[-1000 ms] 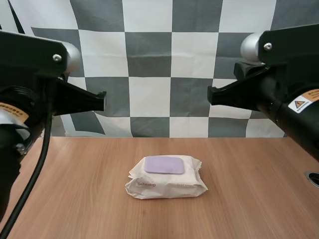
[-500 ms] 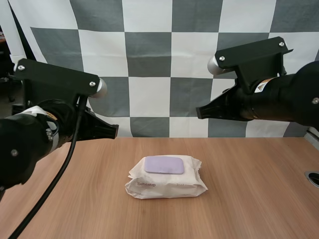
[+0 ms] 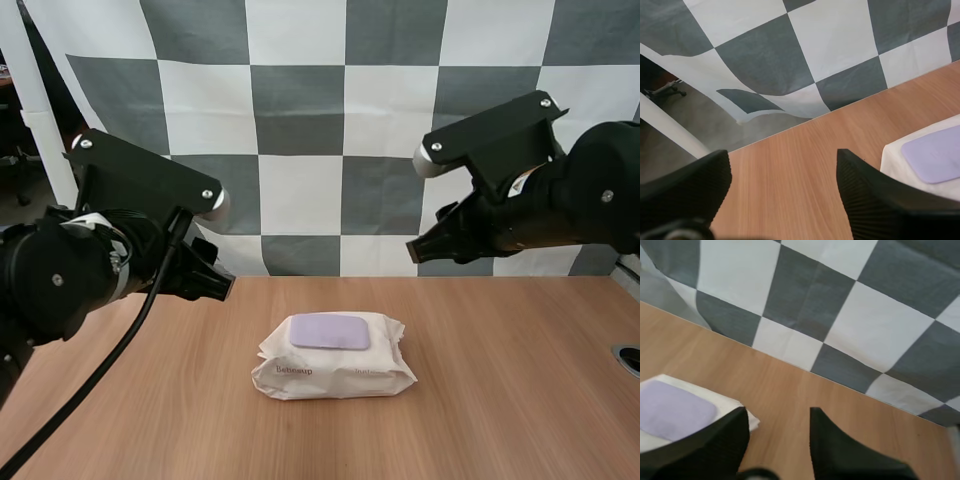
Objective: Open the wet wipes lid
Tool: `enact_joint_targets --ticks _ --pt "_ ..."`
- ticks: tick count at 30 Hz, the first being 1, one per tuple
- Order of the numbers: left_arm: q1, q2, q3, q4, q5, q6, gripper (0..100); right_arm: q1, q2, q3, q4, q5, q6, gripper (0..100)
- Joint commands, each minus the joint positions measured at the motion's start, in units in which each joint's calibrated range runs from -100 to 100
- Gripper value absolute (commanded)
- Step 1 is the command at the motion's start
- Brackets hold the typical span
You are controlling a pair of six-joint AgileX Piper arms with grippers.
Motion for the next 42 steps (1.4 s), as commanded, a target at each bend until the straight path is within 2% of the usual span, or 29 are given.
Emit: enact_joint_targets --ticks 1,6,7,9,13,17,22,28,32,37,42 --pt "-0.02 0.0 -0.1 0.1 0.0 0.1 100 -0.9 0.0 -0.1 -2.4 0.2 0.0 80" --pt "-0.02 0.0 -0.1 -0.6 1.4 1.9 100 -2.5 0.0 -0.1 -1.8 -1.2 -0.1 80" --pt "-0.02 0.0 -0.1 -1.5 2.3 3.3 100 -2.5 0.0 -0.1 -1.5 -2.0 -0.4 84" --pt "-0.02 0.0 0.4 -4.5 5.0 8.0 100 -2.5 0.0 -0.1 -0.8 -3.5 -1.4 100" --pt "-0.02 0.1 3.7 -11.9 7.9 17.0 100 -2.4 0.1 -0.1 2.2 -4.5 -6.6 100" --pt "-0.02 0.8 9.4 -13.3 5.9 22.0 100 -2.4 0.1 -0.1 5.4 -4.5 -10.7 100" --pt "-0.02 4.3 16.5 -15.7 -2.8 28.5 100 -2.4 0.1 -0.1 8.4 -4.5 -13.1 100" --pt "-0.02 8.5 19.9 -28.8 -4.7 40.8 100 -2.4 0.1 -0.1 9.0 -4.5 -14.5 100" --pt "-0.02 12.5 20.5 -34.2 -5.9 47.5 100 -2.4 0.1 -0.1 9.6 -4.5 -15.1 100" --pt "-0.02 21.3 21.5 -40.2 -13.0 54.8 100 -2.4 0.1 -0.1 9.7 -4.5 -15.7 100" --pt "-0.02 30.0 21.7 -51.4 -15.1 65.4 100 -2.4 0.1 -0.1 9.7 -4.5 -16.0 100"
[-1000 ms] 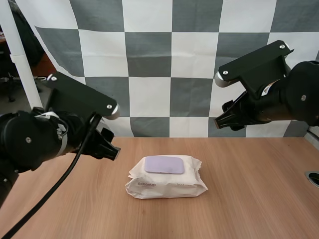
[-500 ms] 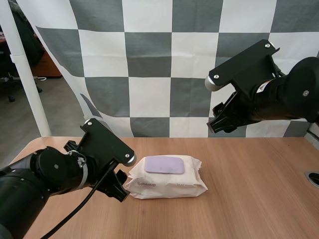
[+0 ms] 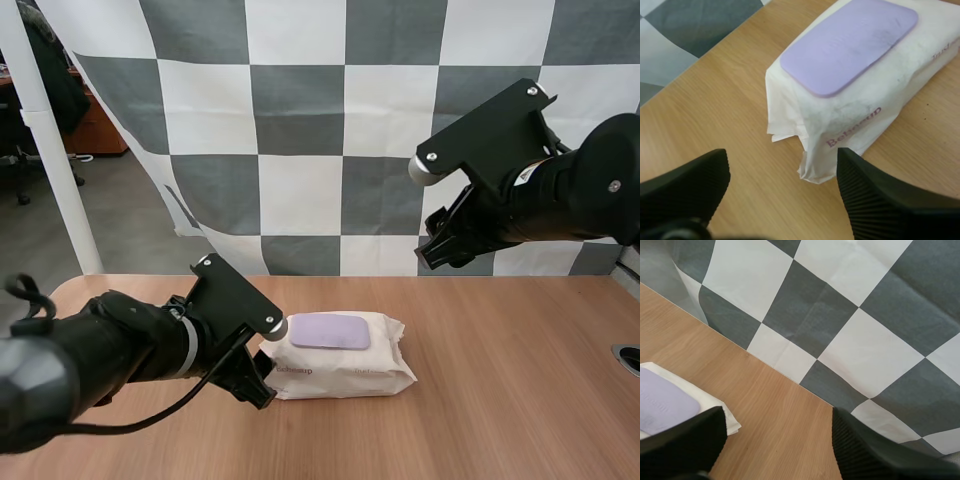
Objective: Open the wet wipes lid
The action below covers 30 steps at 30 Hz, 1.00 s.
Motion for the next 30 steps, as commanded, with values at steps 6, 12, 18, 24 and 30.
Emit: enact_joint_targets --ticks 6,12,18,24,30 --pt "-0.02 9.9 0.1 -17.9 1.5 24.3 100 0.1 0.2 -0.1 0.1 -0.1 0.0 100" --pt "-0.02 16.8 -1.0 -20.3 4.2 26.6 100 0.1 1.5 -0.1 0.2 1.2 0.0 100" --pt "-0.02 22.1 -3.4 -21.0 9.5 26.6 100 0.1 1.7 -0.1 6.2 4.3 -3.7 100" --pt "-0.02 23.2 -5.4 -22.4 12.5 26.6 100 0.1 1.7 -0.1 10.7 6.3 -6.2 100" --pt "-0.02 23.2 -6.6 -23.2 13.3 26.6 100 0.1 1.7 -0.1 11.4 9.1 -6.3 100"
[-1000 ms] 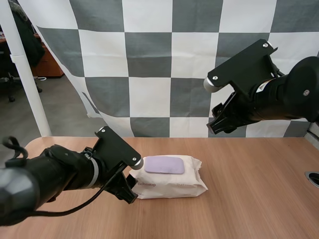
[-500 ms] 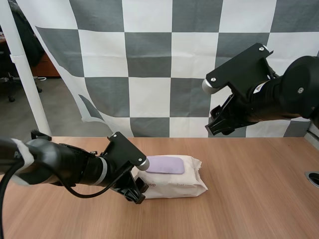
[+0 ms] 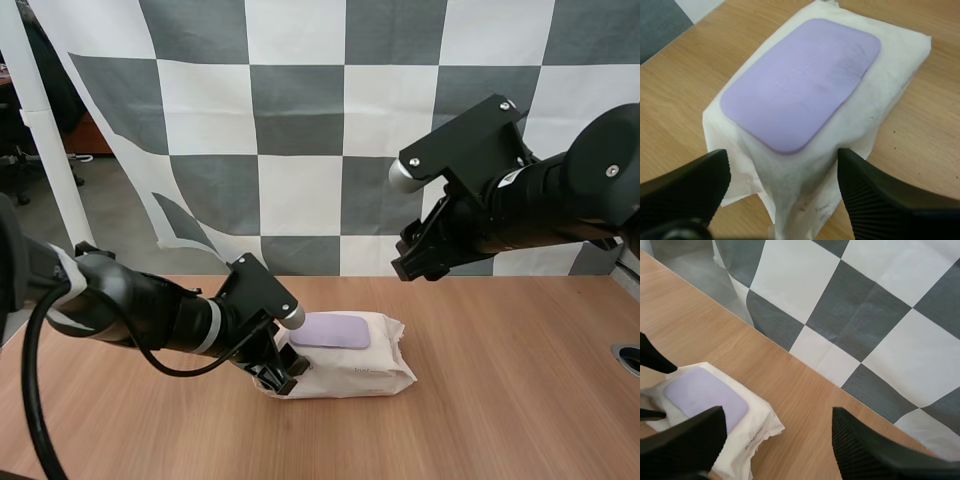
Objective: Open the wet wipes lid
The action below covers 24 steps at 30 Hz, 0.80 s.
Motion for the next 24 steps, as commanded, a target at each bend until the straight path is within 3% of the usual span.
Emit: enact_joint_targets --ticks 1,9,15,24 --pt "-0.02 0.0 -0.1 0.0 1.0 0.9 100 0.1 0.0 -0.1 0.0 0.6 0.0 100" --pt "-0.02 0.0 0.8 1.1 3.9 0.9 100 0.1 0.0 -0.1 0.8 2.9 0.0 100" --pt "-0.02 4.0 2.2 1.7 1.0 0.9 100 0.1 0.0 -0.1 5.5 5.5 -2.6 100" --pt "-0.02 11.0 2.2 -1.9 6.0 0.9 100 0.1 0.0 -0.1 6.0 7.8 -2.6 100"
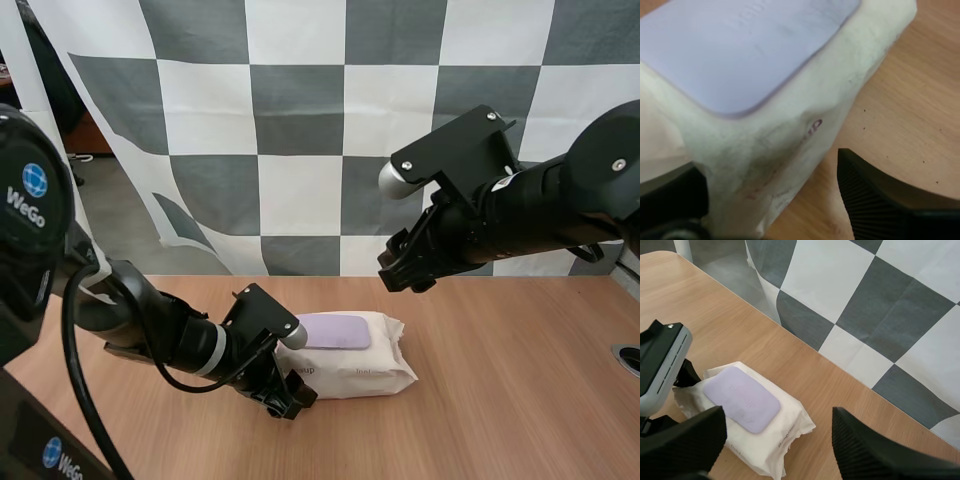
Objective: Open the wet wipes lid
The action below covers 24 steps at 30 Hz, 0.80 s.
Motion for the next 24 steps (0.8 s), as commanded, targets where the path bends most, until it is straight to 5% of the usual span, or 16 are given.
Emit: enact_joint_targets --ticks 1,4,6,10,15,24 --pt "-0.02 0.0 -0.1 -0.6 2.3 0.8 100 0.1 0.0 -0.1 0.0 0.2 0.0 100" --pt "-0.02 0.0 -0.2 -1.3 4.8 0.8 97 0.1 0.0 -0.1 0.4 1.3 -0.5 100" --pt "-0.02 0.0 -0.2 -1.3 5.3 0.8 84 0.1 0.0 -0.1 1.4 3.6 -2.2 100" --pt "-0.02 0.0 -0.2 -1.1 5.3 0.8 53 0.1 0.0 -0.1 3.3 8.7 -4.8 100" --pt "-0.02 0.0 -0.2 -1.1 5.3 0.8 0 0.1 0.0 0.2 4.5 16.3 -9.3 100" --pt "-0.02 -0.4 -0.4 -1.1 10.0 0.8 0 0.1 3.4 6.9 4.7 16.5 -19.9 100"
